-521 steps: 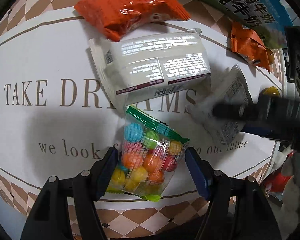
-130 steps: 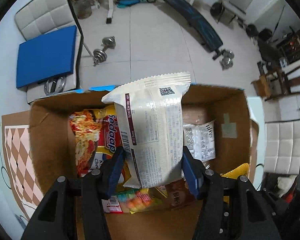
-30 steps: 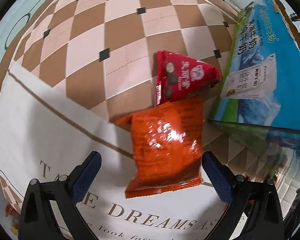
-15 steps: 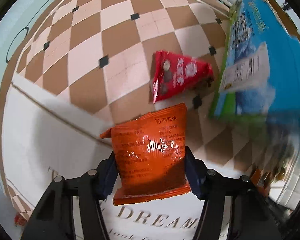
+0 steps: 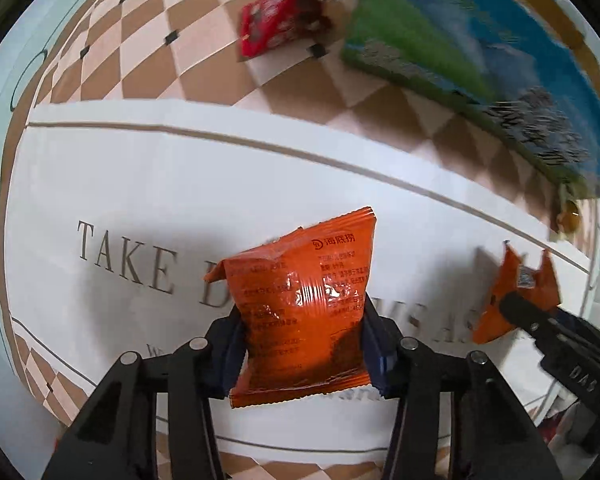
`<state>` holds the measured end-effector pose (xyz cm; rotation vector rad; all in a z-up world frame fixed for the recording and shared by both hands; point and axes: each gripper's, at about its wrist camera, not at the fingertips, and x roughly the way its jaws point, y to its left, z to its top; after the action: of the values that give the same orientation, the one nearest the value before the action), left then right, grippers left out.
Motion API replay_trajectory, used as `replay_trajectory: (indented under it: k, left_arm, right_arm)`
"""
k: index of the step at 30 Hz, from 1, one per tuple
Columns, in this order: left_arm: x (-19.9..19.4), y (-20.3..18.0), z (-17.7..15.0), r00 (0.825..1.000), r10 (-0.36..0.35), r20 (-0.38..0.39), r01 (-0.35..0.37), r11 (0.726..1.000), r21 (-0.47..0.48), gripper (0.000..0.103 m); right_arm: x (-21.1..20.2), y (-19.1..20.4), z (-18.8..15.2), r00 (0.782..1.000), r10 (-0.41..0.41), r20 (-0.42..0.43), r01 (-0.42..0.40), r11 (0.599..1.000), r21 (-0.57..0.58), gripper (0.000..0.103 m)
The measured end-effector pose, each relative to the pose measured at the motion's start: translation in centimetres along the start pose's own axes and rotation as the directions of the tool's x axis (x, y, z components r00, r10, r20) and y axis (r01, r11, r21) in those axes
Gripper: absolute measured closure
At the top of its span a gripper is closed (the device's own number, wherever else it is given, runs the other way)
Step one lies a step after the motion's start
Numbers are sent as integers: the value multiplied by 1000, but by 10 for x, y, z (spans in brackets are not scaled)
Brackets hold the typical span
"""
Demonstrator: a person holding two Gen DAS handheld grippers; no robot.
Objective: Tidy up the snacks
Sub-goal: 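Carry both orange packs over the box and release them inside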
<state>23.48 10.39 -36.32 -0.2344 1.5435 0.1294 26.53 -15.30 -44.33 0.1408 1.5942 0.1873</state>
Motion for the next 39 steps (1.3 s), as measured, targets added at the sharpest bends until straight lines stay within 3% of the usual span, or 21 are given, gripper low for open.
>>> replay_trajectory:
  k: [6, 9, 16, 18, 21, 25, 32, 35, 36, 38, 39]
  left_arm:
    - [-53, -24, 2, 994, -67, 83, 62, 996, 60, 56]
    - [-94, -32, 9, 984, -123, 127, 113, 990, 85, 56]
    - [-156, -94, 68, 949, -228, 216, 198, 968, 155, 56]
    - [-167, -105, 93, 947, -233, 223, 197, 966, 169, 56]
    - [-171, -116, 123, 950, -202, 238, 160, 970, 184, 56]
    - [-154, -120, 159, 967, -146, 208, 109, 978, 180, 56]
    - [-103, -116, 186, 992, -82, 98, 64, 983, 170, 55]
    - [-86, -113, 189, 998, -38, 56, 30, 990, 138, 51]
    - [-81, -113, 189, 998, -43, 42, 37, 990, 134, 49]
    - [-76, -116, 189, 999, -32, 40, 26, 989, 143, 45]
    - [-75, -118, 189, 999, -22, 41, 16, 989, 150, 34]
  right_arm:
    - [-28, -12, -13, 997, 71, 42, -72, 997, 20, 39]
    - [-54, -14, -4, 991, 116, 72, -118, 992, 36, 39]
    - [-153, -24, 33, 949, 210, 235, -227, 973, 49, 39]
    - [-184, -35, 49, 934, 225, 278, -247, 968, 47, 39]
    - [-199, -30, 81, 923, 208, 323, -233, 971, 42, 39]
    - [-195, -35, 124, 927, 187, 326, -214, 976, 49, 39]
    - [-159, -40, 158, 951, 165, 263, -194, 977, 86, 37]
    - [-131, -46, 167, 970, 136, 202, -163, 978, 127, 22]
    - [-122, -48, 169, 977, 127, 173, -152, 979, 137, 11]
    - [-112, -51, 172, 980, 129, 155, -150, 979, 139, 10]
    - [-109, -52, 172, 983, 115, 145, -134, 981, 137, 10]
